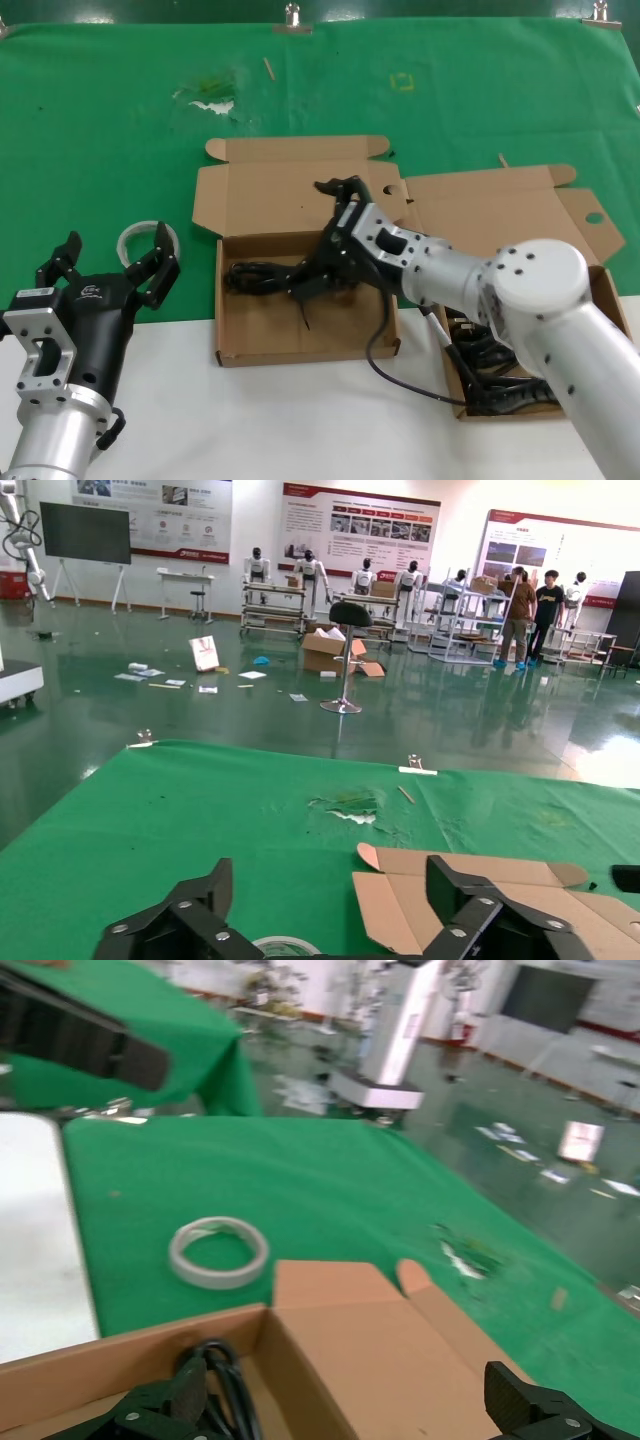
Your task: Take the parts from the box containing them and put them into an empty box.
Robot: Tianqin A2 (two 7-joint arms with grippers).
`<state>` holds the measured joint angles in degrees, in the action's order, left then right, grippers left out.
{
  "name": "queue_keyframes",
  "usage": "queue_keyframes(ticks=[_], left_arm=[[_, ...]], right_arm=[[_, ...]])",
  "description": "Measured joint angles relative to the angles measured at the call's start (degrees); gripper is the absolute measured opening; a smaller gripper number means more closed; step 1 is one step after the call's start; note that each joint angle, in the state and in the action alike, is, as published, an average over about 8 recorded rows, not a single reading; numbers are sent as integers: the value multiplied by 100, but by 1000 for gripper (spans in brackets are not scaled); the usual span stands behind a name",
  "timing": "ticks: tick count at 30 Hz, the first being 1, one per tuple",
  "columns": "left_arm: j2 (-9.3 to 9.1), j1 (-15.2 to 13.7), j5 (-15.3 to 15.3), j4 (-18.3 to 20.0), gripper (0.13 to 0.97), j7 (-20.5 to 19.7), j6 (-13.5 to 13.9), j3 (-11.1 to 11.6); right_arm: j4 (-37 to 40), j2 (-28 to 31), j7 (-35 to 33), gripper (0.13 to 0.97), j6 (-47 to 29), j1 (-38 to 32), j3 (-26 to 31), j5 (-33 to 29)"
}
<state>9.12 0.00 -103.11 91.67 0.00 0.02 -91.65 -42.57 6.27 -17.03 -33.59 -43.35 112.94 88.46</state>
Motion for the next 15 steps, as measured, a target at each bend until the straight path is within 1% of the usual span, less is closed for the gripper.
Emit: queue_keyframes(ticks=[1, 2, 10, 14, 15], left_arm=[[0, 0, 0, 0, 631, 0, 0, 0], [0, 0, 0, 0, 631, 0, 0, 0], [0, 0, 0, 0, 809, 0, 0, 0], [0, 0, 0, 0, 809, 0, -1, -1], [0, 0, 0, 0, 822, 0, -1, -1]], right_arm=[[-103, 23, 35, 951, 70, 90, -44, 31], [-201, 45, 69, 953, 137, 177, -87, 60], [-1011, 226, 350, 966, 691, 899, -439, 302], [-1412, 314, 489, 966, 965, 1246, -612, 422], [-1514, 337, 525, 966, 1035, 1336, -656, 452]])
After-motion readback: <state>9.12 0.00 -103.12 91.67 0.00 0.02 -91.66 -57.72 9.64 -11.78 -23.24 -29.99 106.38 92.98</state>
